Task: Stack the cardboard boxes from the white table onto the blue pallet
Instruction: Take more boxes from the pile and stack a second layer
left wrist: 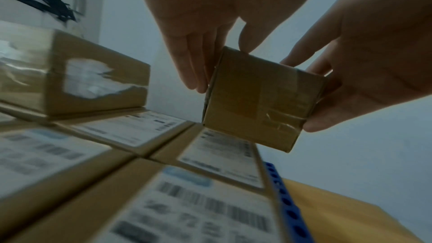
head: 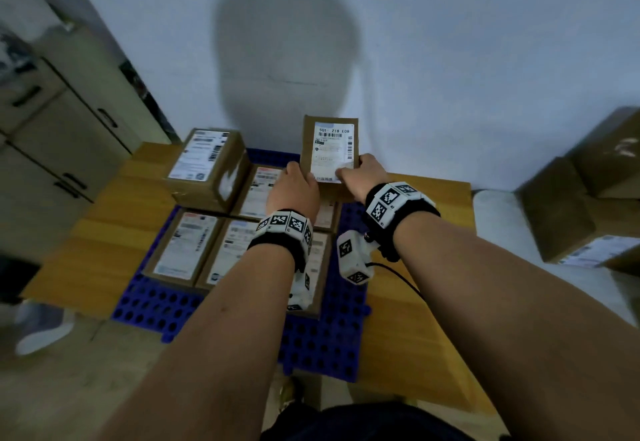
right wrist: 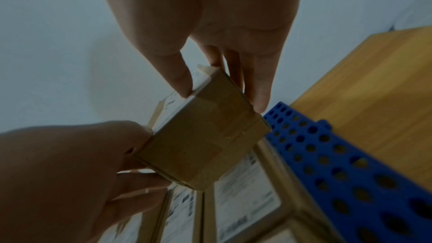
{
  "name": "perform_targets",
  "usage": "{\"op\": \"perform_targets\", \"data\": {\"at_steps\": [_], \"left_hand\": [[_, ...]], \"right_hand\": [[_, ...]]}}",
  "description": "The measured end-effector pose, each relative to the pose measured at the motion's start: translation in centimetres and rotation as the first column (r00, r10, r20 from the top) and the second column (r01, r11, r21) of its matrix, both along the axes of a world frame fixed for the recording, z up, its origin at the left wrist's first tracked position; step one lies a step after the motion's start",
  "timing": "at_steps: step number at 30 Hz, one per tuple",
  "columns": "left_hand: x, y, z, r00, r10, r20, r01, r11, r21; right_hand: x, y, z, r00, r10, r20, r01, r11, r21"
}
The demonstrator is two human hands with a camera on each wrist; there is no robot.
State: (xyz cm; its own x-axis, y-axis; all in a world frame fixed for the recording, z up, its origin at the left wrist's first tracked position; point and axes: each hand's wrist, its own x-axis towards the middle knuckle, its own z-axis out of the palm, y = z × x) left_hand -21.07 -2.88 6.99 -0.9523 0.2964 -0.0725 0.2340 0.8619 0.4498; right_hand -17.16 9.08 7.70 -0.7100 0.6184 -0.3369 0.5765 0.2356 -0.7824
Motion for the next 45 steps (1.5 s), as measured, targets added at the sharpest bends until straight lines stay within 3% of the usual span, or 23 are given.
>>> {"op": "perform_targets", "data": {"at_steps": [7, 12, 19, 27, 45], "left_hand": [[-3.6, -6.5, -0.9, 1.000, 0.022, 0.020, -0.022, 1.000, -0.004], [-4.7, -8.5, -1.1, 0.999, -0.045, -0.005, 0.045, 0.998, -0.039], [-7.9, -10.5, 0.1, 0.933, -0.211, -0.292, 0.172, 0.973, -0.153], [-12.1, -13.8, -0.4, 0.959, -0.198, -0.204, 0.156, 0.966, -0.205], [-12.4, -14.5, -1.4, 0.958, -0.259, -0.124, 0.232, 0.953, -0.196]], "right_hand": [[-3.8, -6.6, -0.7, 0.998, 0.052, 0.047, -0.052, 0.999, -0.004], [-4.6, -8.4, -0.7, 0.994, 0.035, 0.106, -0.039, 0.999, 0.038], [-5.4, -9.6, -0.1, 0.988, -0.034, 0.149, 0.028, 0.998, 0.048], [-6.7, -12.3, 0.1, 0.989, -0.081, 0.123, 0.083, 0.996, -0.015], [-8.3, -14.3, -0.1, 0.985, -0.078, 0.151, 0.079, 0.997, 0.003]]}}
